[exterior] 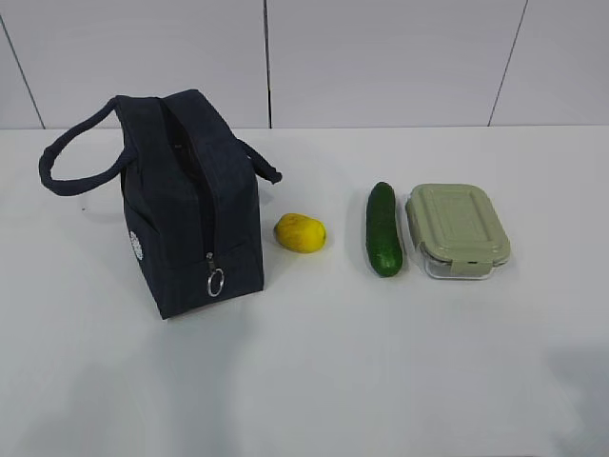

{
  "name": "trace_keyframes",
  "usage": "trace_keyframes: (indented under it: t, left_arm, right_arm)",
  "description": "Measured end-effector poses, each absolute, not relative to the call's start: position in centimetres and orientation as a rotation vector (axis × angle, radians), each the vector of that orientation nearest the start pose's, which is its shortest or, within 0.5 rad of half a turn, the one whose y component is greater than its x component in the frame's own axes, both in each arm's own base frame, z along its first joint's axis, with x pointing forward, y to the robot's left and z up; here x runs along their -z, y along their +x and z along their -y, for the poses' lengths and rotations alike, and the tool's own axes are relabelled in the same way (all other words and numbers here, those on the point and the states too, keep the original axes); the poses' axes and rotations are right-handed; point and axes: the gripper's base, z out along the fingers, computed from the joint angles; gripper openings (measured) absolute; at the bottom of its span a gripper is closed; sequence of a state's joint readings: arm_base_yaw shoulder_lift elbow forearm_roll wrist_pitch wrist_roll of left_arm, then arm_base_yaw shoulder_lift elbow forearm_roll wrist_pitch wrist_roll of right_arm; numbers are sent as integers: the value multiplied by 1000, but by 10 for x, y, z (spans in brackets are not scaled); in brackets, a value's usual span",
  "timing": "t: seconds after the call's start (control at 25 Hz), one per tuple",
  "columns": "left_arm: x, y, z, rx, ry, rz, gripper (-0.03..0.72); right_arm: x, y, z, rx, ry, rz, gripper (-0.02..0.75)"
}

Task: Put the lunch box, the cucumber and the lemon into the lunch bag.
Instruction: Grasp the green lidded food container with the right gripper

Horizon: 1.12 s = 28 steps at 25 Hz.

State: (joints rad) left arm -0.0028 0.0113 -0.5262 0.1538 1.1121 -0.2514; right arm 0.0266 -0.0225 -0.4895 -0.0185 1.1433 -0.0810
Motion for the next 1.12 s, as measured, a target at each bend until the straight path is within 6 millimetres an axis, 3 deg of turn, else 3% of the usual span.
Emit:
trace_keyframes:
  t: [1.12]
  left_arm:
    - [-282, -9, -17, -92, -274, -2046, 235]
  right_arm:
    - [-268, -11, 2, 55, -112, -2112, 382]
